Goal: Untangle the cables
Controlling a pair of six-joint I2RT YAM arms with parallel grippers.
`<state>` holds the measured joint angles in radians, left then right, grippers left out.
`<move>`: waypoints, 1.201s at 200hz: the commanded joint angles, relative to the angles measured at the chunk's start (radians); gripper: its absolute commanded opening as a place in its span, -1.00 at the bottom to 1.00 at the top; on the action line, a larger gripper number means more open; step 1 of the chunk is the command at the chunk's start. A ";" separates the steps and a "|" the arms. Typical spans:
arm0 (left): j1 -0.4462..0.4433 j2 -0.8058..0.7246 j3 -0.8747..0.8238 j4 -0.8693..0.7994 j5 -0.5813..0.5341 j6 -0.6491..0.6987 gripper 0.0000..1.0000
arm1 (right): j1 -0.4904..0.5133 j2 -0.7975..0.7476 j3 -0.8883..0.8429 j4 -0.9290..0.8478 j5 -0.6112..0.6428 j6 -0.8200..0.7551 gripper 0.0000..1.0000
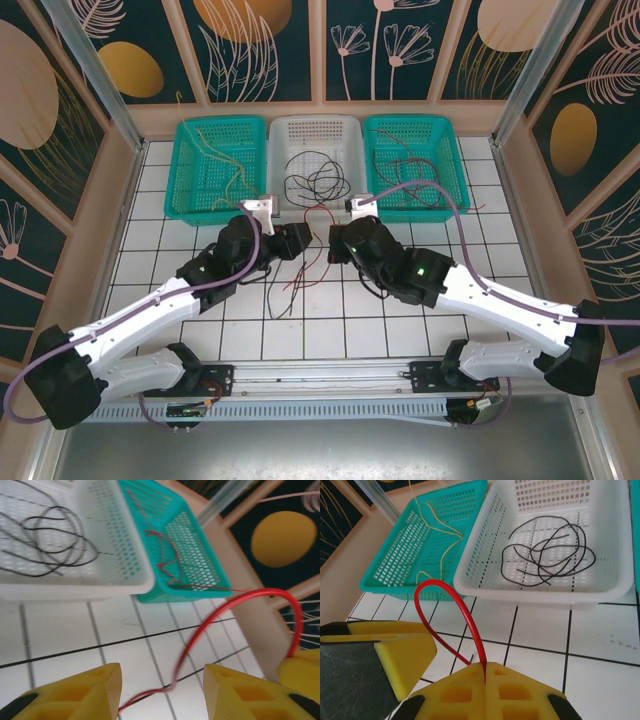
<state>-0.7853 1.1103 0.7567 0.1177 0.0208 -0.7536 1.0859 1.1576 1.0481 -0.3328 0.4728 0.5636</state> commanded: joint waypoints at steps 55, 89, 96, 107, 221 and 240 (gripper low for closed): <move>0.004 0.130 0.100 0.087 0.008 0.078 -0.39 | 0.043 -0.030 0.069 -0.056 0.086 -0.004 -1.00; 0.004 0.184 0.178 0.045 -0.048 0.171 -1.00 | 0.084 -0.057 0.090 -0.117 0.126 0.006 -1.00; 0.003 0.189 0.200 0.031 -0.061 0.188 -1.00 | 0.088 -0.068 0.083 -0.125 0.134 0.015 -1.00; 0.004 0.191 0.210 0.015 -0.078 0.218 -1.00 | 0.089 -0.089 0.069 -0.132 0.140 0.028 -1.00; 0.004 0.129 0.384 -0.232 -0.125 0.270 -1.00 | 0.045 -0.143 -0.048 -0.029 0.124 0.020 0.35; 0.004 0.123 0.401 -0.251 -0.111 0.248 -1.00 | 0.018 -0.124 -0.066 0.035 0.036 0.004 0.40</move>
<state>-0.7853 1.2610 1.1126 -0.0750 -0.0776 -0.4789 1.1309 1.0290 1.0042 -0.4049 0.5926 0.5842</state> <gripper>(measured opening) 0.054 0.692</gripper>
